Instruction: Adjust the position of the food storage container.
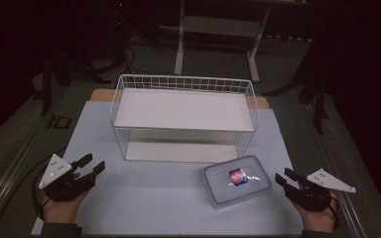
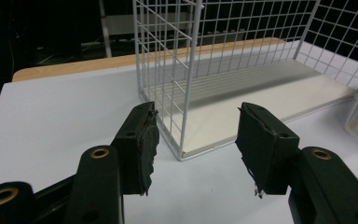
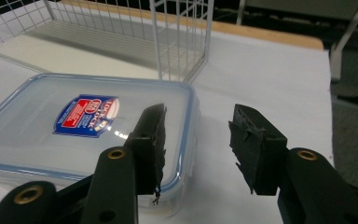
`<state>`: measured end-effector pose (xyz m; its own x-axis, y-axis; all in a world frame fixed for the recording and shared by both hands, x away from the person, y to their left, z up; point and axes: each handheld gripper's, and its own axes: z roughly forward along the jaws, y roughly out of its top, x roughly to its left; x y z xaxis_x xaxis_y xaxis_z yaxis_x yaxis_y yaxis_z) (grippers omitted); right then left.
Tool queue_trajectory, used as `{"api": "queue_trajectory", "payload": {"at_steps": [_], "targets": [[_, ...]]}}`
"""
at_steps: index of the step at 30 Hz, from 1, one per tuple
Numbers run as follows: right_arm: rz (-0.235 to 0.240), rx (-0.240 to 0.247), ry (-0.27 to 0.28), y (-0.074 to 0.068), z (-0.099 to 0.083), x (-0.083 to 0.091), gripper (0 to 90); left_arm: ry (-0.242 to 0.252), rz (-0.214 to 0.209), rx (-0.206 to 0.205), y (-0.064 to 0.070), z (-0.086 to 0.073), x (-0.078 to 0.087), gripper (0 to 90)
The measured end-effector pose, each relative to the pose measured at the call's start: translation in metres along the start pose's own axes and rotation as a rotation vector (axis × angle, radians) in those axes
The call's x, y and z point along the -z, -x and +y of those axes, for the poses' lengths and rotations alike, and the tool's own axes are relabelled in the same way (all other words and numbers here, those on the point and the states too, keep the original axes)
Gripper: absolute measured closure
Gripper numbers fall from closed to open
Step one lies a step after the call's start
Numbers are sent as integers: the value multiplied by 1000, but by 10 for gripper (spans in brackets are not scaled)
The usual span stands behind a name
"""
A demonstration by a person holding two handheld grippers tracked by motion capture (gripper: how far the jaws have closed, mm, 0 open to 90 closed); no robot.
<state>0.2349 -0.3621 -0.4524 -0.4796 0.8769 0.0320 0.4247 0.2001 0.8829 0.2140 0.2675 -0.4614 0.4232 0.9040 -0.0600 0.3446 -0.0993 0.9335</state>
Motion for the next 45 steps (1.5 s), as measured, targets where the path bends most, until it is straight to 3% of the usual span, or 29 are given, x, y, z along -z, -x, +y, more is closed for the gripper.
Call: {"api": "queue_trajectory", "payload": {"at_steps": [7,10,16,21,27,39,45], "targets": [[3,-112,-19,14,-5,-13,581,-23,6,-46,6,-1,-5,460],[0,-120,-16,16,-5,-17,622,-33,12,-54,6,-2,-5,459],[-1,-107,-43,17,-4,-31,894,-49,23,-45,4,-3,-8,460],[-2,-91,-109,15,-6,-43,896,-38,22,-69,11,-2,-4,463],[13,-107,-175,15,-12,-52,897,-41,26,-59,9,-3,-4,464],[63,-139,-168,15,-15,-45,898,-39,22,-63,10,-2,-4,464],[30,-149,-203,15,-16,-51,898,-33,21,-61,10,-2,-3,465]]}}
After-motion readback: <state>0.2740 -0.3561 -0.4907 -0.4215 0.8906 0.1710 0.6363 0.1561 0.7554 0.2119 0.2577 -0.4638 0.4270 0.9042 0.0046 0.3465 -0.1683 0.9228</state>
